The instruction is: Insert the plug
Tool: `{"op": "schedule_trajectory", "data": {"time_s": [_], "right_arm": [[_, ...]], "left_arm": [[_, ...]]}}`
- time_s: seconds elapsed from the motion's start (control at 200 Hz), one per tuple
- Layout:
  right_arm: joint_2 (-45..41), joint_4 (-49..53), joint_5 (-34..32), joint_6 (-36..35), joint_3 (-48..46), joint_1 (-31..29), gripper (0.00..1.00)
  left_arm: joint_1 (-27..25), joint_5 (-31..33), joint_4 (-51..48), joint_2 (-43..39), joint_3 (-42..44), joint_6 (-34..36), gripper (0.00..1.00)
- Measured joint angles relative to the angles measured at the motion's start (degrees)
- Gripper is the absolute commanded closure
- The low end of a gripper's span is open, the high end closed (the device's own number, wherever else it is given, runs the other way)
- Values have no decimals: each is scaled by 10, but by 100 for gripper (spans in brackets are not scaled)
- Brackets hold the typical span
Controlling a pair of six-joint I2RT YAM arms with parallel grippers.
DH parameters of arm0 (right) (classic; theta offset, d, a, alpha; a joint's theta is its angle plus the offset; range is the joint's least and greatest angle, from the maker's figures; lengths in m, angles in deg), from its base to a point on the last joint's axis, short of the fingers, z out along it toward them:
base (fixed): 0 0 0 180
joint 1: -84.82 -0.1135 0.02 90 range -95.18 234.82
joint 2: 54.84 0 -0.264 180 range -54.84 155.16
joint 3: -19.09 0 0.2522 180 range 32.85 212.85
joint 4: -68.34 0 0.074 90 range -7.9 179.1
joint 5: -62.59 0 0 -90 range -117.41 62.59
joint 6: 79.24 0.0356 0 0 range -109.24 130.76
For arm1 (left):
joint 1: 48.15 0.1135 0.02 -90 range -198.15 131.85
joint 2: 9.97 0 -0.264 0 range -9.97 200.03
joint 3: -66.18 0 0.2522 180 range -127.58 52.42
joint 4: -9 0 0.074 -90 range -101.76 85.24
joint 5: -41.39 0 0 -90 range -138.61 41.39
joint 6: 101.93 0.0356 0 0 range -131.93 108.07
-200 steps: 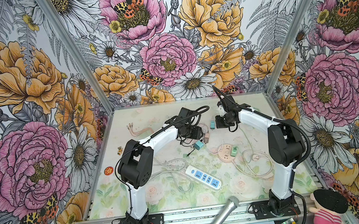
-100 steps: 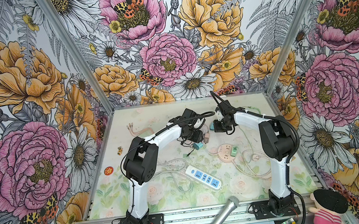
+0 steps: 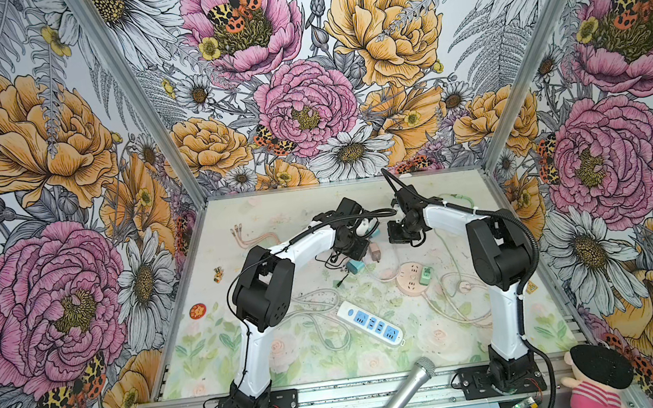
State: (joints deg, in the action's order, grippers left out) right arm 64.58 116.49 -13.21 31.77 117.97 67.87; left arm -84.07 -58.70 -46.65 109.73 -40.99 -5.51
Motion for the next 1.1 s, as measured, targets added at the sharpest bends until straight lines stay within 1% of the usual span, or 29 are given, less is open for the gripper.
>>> {"op": "schedule_trajectory", "data": {"time_s": [0.05, 0.21, 0.35, 0.55, 0.731, 0.796, 0.846, 0.951, 1.101], "right_arm": [[0, 0, 0, 0, 0, 0, 99], [0, 0, 0, 0, 2, 0, 99], [0, 0, 1, 5, 13, -1, 100], [14, 0, 7, 10, 48, -24, 100], [34, -1, 14, 18, 65, -54, 100], [40, 0, 17, 21, 65, -58, 93], [43, 0, 17, 21, 65, -58, 83], [43, 0, 17, 24, 64, -55, 74], [43, 0, 15, 21, 56, -50, 69]], "left_arm": [[1, 6, -6, 0, 0, 1, 76], [8, 15, -14, 0, 0, 5, 90], [17, 16, -17, 0, -2, 0, 100], [37, 7, -20, -9, -7, -5, 100], [49, 1, -25, -61, -7, -7, 100], [51, 0, -25, -84, -7, -9, 100], [52, -1, -25, -99, -7, -11, 100], [54, -4, -24, -122, -7, -12, 100], [54, -15, -25, -129, -7, -16, 100]]}}
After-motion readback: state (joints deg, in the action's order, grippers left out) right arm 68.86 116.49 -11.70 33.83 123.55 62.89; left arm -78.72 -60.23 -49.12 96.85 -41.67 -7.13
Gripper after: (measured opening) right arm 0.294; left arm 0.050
